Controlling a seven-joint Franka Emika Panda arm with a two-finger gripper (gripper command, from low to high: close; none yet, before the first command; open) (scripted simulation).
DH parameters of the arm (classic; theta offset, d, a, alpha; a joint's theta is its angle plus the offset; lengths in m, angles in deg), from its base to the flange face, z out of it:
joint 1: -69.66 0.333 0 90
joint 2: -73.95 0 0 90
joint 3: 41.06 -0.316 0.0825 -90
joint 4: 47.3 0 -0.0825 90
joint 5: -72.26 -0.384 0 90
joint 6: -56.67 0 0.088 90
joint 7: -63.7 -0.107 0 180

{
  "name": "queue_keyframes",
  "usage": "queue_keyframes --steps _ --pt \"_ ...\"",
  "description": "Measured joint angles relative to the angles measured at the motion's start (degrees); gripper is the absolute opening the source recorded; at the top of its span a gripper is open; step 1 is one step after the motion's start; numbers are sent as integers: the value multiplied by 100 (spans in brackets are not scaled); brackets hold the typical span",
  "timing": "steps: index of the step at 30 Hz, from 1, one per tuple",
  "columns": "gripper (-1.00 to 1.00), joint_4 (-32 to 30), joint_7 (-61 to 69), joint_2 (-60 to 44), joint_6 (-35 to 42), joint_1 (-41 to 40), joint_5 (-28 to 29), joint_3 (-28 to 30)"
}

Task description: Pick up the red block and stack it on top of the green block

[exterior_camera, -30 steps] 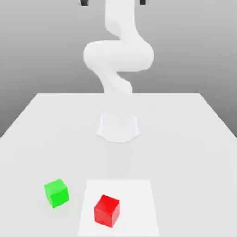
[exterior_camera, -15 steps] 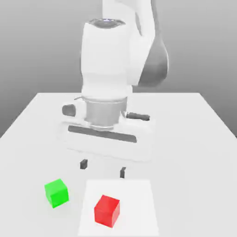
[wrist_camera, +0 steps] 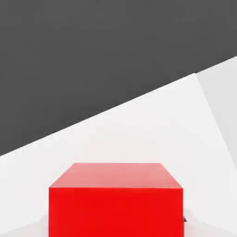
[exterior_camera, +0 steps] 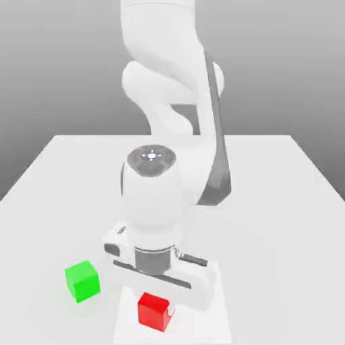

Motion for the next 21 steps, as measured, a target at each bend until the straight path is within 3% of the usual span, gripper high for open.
queue_keyframes --steps 6,12,15,18,19,21 --pt "-100 -201 235 1082 883 -153 -174 -40" --pt "-100 -744 1485 2025 1284 -1482 -244 632" --pt "-100 -816 1736 1751 938 -1959 -310 550" --pt "-100 -802 1790 1174 375 -1802 -351 389" --pt "100 -797 1800 1043 249 -1803 -362 374" --pt "100 -797 1799 1043 249 -1803 -362 374"
